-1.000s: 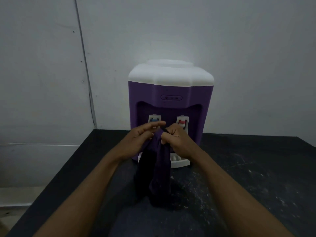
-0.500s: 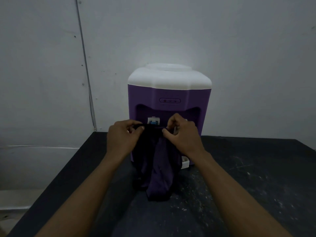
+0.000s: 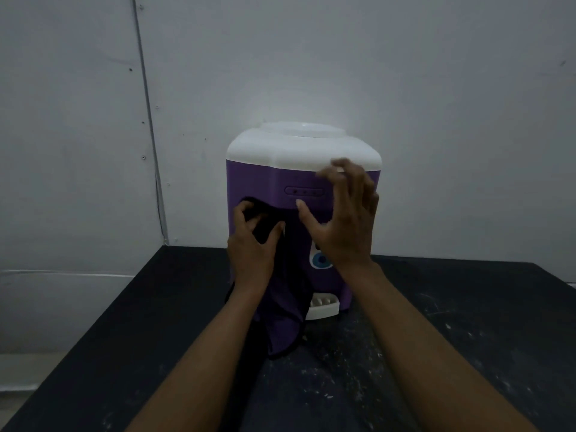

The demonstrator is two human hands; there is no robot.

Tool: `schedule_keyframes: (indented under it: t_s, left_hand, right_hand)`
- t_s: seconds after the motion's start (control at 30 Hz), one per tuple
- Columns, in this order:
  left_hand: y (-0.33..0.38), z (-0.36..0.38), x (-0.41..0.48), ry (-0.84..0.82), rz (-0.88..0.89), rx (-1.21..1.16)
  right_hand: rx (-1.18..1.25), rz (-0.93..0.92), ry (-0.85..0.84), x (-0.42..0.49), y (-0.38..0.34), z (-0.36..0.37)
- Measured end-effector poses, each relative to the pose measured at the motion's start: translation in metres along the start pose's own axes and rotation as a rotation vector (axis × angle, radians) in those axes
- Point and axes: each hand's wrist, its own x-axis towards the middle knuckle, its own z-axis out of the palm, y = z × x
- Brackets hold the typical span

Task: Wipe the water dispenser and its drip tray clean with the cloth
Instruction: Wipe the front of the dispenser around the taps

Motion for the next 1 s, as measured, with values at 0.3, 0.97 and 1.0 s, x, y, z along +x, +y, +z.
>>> schedule_keyframes:
  t_s: [0.3,0.97,1.0]
  left_hand:
    - [-0.006,0.016,0.001,0.021,-0.031,-0.087]
    - [-0.021,0.002,0.007,-0.124,0.441,0.249]
    - [-0.026,-0.002,0.008,-0.134,0.435,0.21]
  right_hand:
    - [0.011,0.014,-0.156,0.025,0.014,0.019]
    - [0.049,-0.016,-0.116,0.021,0.02,0.024]
    - [0.051,-0.018,-0.115,0.021,0.021,0.024]
